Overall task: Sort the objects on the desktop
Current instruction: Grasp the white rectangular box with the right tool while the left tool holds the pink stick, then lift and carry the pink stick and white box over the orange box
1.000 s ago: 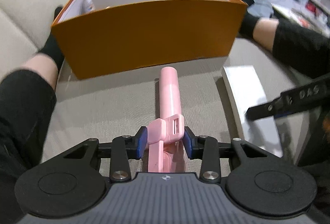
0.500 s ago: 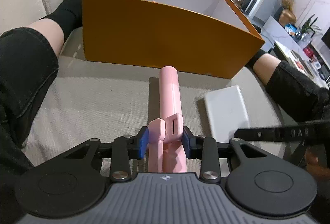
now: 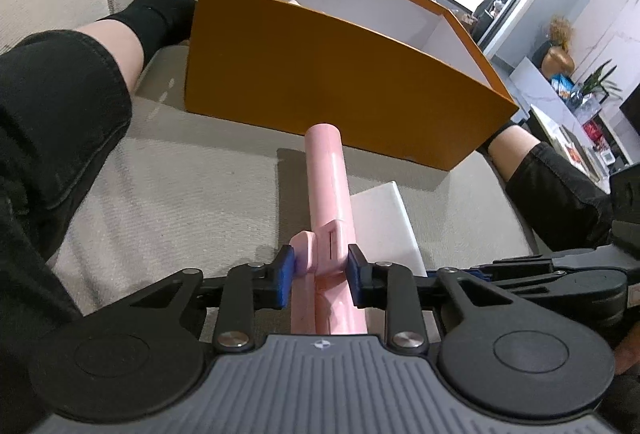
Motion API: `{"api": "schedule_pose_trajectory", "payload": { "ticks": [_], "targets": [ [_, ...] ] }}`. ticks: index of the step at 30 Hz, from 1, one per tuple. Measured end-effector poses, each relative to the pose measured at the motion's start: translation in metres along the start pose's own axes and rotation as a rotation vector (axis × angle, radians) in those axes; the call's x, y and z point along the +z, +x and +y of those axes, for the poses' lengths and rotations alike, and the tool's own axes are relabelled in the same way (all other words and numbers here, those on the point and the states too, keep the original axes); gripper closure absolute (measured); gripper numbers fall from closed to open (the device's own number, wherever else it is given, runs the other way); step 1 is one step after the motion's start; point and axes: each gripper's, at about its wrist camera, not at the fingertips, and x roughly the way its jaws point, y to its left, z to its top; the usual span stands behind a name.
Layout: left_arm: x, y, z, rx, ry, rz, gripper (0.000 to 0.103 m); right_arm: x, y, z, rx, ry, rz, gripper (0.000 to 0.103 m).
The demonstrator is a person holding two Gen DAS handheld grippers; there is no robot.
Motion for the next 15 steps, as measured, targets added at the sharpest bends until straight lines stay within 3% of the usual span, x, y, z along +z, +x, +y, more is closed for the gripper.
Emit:
{"api": "schedule_pose_trajectory", "payload": {
  "ticks": [8, 15],
  "targets": [
    [-0.001, -0.010, 0.004, 0.026, -0.007, -0.030, 0.083, -0.001, -0.007, 0.005, -0.033, -0.007, 0.004, 0.066],
    [0.000, -0.014, 0.011, 0.030, -0.048, -0.051, 0.084, 0.002, -0.014, 0.003, -0.046, -0.005, -0.014, 0.069]
  ]
}}
